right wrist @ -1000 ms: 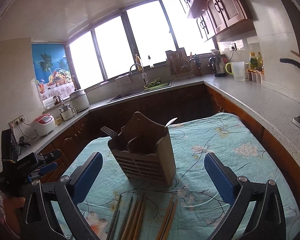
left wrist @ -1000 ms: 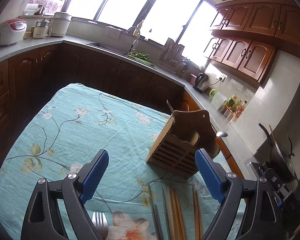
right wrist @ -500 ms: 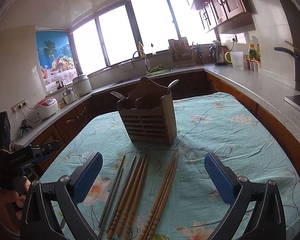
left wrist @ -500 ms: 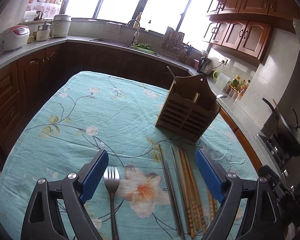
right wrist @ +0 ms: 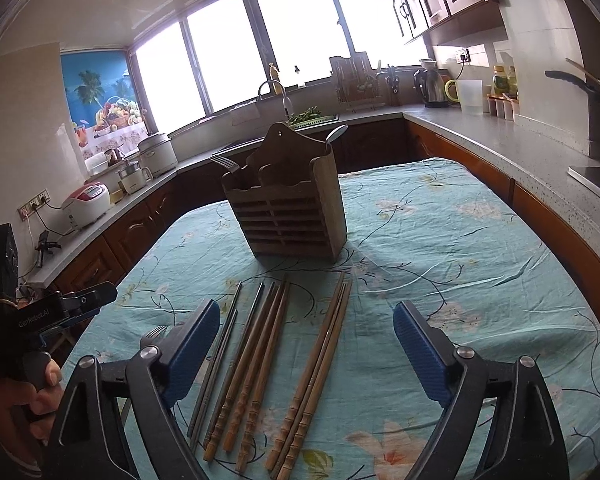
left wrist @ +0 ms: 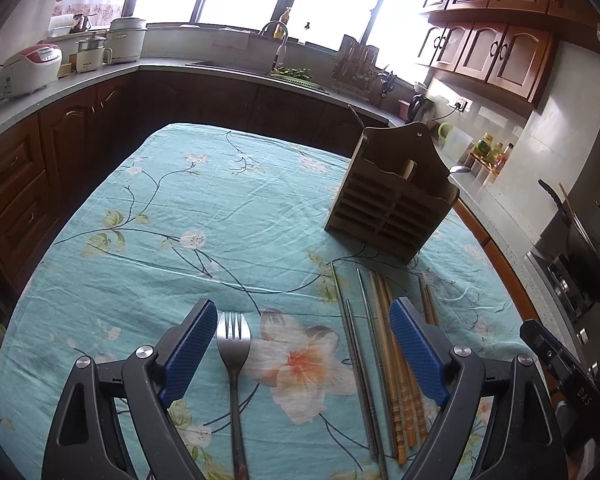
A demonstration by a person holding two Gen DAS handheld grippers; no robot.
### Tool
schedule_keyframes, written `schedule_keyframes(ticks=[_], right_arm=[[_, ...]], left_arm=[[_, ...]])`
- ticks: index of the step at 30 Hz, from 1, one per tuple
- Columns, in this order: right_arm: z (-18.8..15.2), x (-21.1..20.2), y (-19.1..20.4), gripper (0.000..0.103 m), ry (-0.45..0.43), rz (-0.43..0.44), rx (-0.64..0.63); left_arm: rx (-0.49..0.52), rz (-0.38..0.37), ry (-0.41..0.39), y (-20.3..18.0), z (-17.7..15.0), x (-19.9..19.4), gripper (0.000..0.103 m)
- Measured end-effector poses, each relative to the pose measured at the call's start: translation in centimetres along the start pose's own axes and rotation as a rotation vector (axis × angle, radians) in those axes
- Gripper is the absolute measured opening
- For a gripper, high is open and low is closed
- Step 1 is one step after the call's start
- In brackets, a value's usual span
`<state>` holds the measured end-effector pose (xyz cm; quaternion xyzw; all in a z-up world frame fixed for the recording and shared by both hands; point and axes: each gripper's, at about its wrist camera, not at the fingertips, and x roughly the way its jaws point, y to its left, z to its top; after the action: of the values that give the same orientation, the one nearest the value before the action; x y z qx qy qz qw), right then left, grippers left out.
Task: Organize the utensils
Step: 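Grasp a metal chopstick with the left gripper while the right gripper grasps wooden chopsticks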
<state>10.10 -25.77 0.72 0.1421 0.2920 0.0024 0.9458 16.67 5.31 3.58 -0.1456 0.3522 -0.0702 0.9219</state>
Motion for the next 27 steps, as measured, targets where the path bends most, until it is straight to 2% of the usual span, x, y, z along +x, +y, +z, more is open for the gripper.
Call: schedule_keyframes(ticks=[8, 19, 23, 27], right_arm=[[0.1, 1.1, -0.4, 0.069, 0.042, 0.012, 0.029], [1.7, 5.9, -0.5, 0.037, 0.165, 0.039, 0.035], [2.3, 8.4, -0.5, 0.029, 0.212, 0.045, 0.035], [2.8, 10.9, -0.7, 0.025, 0.249, 0.030, 0.035]], left_arm=[[0.008, -0.004, 0.062, -0.5, 0.3, 1.9, 0.083], [0.070, -0.032, 0.173, -2.4, 2.4, 6.5, 0.057], [0.084, -0.043, 0.204, -2.7, 3.2, 8.7, 0.042], [0.083, -0.056, 0.238, -2.9, 3.9, 11.1, 0.036]])
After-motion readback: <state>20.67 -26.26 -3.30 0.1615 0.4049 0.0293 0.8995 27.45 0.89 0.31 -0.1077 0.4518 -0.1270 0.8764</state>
